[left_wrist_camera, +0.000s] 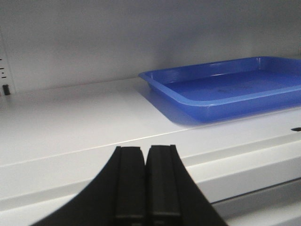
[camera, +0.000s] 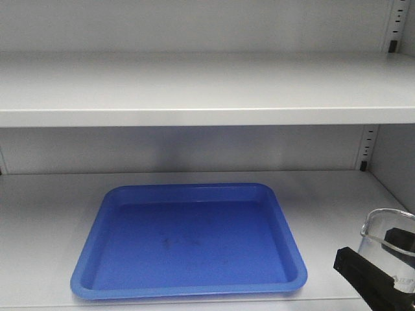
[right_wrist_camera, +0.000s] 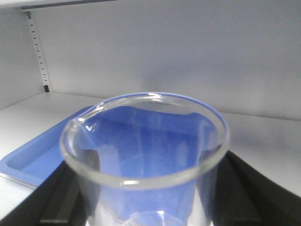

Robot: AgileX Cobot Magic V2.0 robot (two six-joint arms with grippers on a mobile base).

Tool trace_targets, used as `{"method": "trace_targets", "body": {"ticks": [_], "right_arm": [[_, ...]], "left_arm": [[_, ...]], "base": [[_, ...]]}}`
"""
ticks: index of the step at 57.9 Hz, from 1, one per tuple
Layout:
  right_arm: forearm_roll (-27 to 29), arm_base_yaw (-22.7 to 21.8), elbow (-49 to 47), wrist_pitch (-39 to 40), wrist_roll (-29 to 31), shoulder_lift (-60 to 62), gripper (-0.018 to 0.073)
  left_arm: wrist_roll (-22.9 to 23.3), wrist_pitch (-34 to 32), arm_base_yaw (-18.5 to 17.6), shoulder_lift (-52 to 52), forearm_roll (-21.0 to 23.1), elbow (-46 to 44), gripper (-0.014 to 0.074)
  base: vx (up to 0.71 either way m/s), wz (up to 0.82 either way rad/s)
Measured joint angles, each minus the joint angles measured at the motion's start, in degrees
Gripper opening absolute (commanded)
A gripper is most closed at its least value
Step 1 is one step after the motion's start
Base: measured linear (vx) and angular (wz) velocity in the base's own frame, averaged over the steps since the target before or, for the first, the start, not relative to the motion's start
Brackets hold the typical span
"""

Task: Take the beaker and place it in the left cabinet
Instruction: 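Approach the blue tray on the cabinet's lower shelf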

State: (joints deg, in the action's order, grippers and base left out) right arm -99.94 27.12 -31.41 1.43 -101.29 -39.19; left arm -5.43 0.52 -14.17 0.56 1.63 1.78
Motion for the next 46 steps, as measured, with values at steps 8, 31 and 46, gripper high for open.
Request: {"method": "trace_targets", "body": {"ticks": [8,31,46], "right_arm": [[0.0,0.0,0.0,0.0,0.0,0.0,-0.0004],[0.0,0.0,0.0,0.0,0.0,0.0,-0.0004],[0.0,0.0,0.0,-0.1,-0.2,-0.1,-0.0004]], "left_arm": [[0.0,0.0,0.0,0.0,0.0,0.0,0.0001],[0.0,0.0,0.0,0.0,0.0,0.0,0.0001],[0.0,0.0,0.0,0.0,0.0,0.0,0.0001]], "base": [[0.02,-0.08],[0.0,0.0],[0.0,0.0]]}}
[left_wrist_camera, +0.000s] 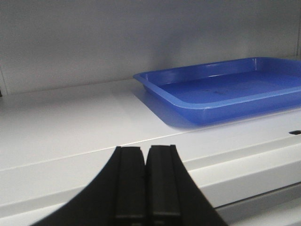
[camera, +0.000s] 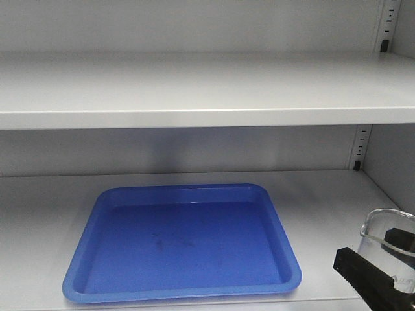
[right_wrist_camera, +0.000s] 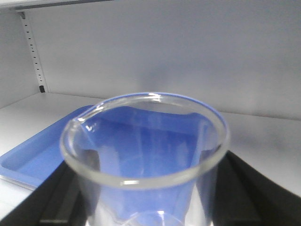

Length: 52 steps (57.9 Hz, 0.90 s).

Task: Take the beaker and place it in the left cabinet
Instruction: 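Approach the blue tray on the cabinet's lower shelf, then lower the beaker onto the blue tray with the right gripper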

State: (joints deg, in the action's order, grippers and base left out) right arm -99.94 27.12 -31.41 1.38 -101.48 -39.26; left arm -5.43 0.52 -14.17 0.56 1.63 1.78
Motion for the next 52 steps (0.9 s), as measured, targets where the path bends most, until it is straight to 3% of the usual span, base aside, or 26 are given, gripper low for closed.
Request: {"method": "trace_targets", "body": {"ticks": [16,25,52], "right_arm": [[0.0,0.0,-0.9,-2.6,0.0,-10.2,-0.0003],[0.2,0.0,-7.2,-2.9,2.1,-21.3,-0.0003],[-0.1,0.0,-27.8,8.3,9.8,-48.8,-0.0001]], "left_arm": [[0.0,0.0,0.0,0.0,0.0,0.0,0.0001],[0.0,0.0,0.0,0.0,0.0,0.0,0.0001],[0.0,0.0,0.0,0.0,0.0,0.0,0.0001]], "base": [[0.0,0.0],[0.0,0.0],[0.0,0.0]]}}
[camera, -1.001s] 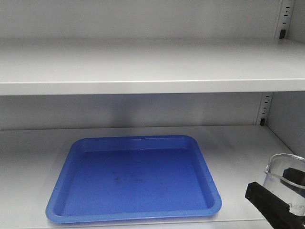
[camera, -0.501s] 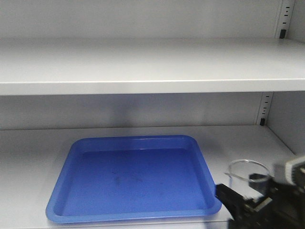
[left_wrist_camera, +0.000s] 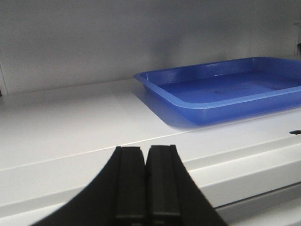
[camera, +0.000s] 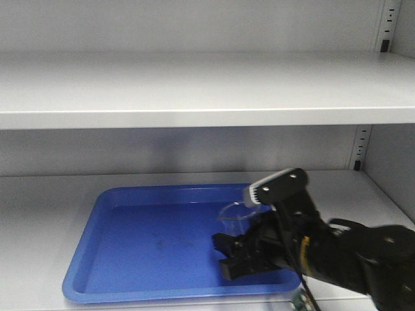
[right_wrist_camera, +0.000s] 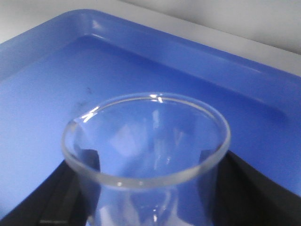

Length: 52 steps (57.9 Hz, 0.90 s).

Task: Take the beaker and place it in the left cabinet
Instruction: 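Lower the beaker onto the blue tray with the right gripper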

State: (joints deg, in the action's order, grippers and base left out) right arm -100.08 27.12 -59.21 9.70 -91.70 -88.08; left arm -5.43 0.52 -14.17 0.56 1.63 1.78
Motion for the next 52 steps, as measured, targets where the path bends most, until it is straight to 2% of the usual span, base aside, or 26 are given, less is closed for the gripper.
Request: {"method": "trace_targets", "body": {"ticks": [11,27,35,52], "right_arm": [[-0.3,0.0,-8.5,5.6,2.5,-7.9,-0.0001],[-1.1,0.0,-18.4,12.6,2.9,-17.3,-0.0001],[-1.1,0.0,-21.4,13.1,2.9,-20.2,-0.0001],[2.7,0.0,-22.9,13.0,2.9,-22.6,0.0005]], "left_arm": [[0.0,0.0,0.0,0.0,0.0,0.0,0.0001],[0.0,0.0,0.0,0.0,0.0,0.0,0.0001],[0.0,0.0,0.0,0.0,0.0,0.0,0.0001],[0.0,0.0,0.0,0.0,0.0,0.0,0.0001]], "base": [[0.0,0.0],[0.0,0.0],[0.0,0.0],[0.0,0.0]]}}
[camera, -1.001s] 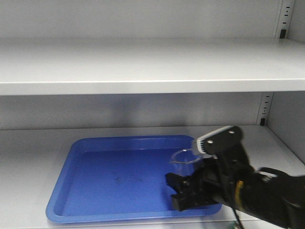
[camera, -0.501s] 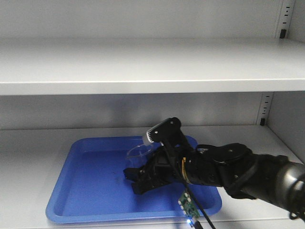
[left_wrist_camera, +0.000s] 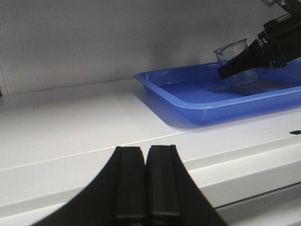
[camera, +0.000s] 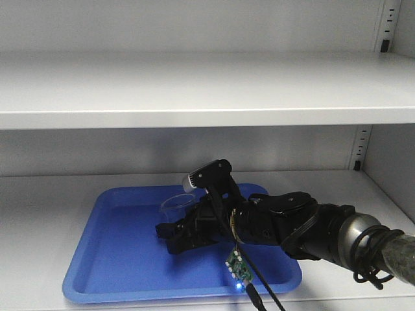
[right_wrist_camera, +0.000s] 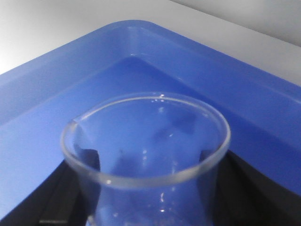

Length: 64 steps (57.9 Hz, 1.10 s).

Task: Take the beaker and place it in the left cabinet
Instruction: 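Lower the beaker onto the blue tray with the right gripper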

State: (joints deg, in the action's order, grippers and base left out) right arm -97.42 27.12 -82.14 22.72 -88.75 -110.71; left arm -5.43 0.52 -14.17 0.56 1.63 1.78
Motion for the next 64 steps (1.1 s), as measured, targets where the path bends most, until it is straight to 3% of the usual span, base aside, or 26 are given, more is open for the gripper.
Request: {"method": "trace_targets", "body": {"ticks": [13,36,52,64], "right_arm": [[6.3,0.0,-0.4,-0.7,1.6,-1.5,0.0006],[26.7,-0.1,-0.7,8.6,19.3,-5.9,0.0008],[27.3,-0.1,-0.7,11.1,22.5,-6.3,0.0053],[27.2,-0.1,-0.7,11.3,22.6,-6.3,0.0238]], "left_arm": [[0.0,0.0,0.0,0.0,0.0,0.0,0.0001],[0.0,0.0,0.0,0.0,0.0,0.0,0.0001],[0.0,0.0,0.0,0.0,0.0,0.0,0.0001],[0.0,0.0,0.0,0.0,0.0,0.0,0.0001]], "base": [[0.0,0.0],[0.0,0.0],[0.0,0.0],[0.0,0.0]]}}
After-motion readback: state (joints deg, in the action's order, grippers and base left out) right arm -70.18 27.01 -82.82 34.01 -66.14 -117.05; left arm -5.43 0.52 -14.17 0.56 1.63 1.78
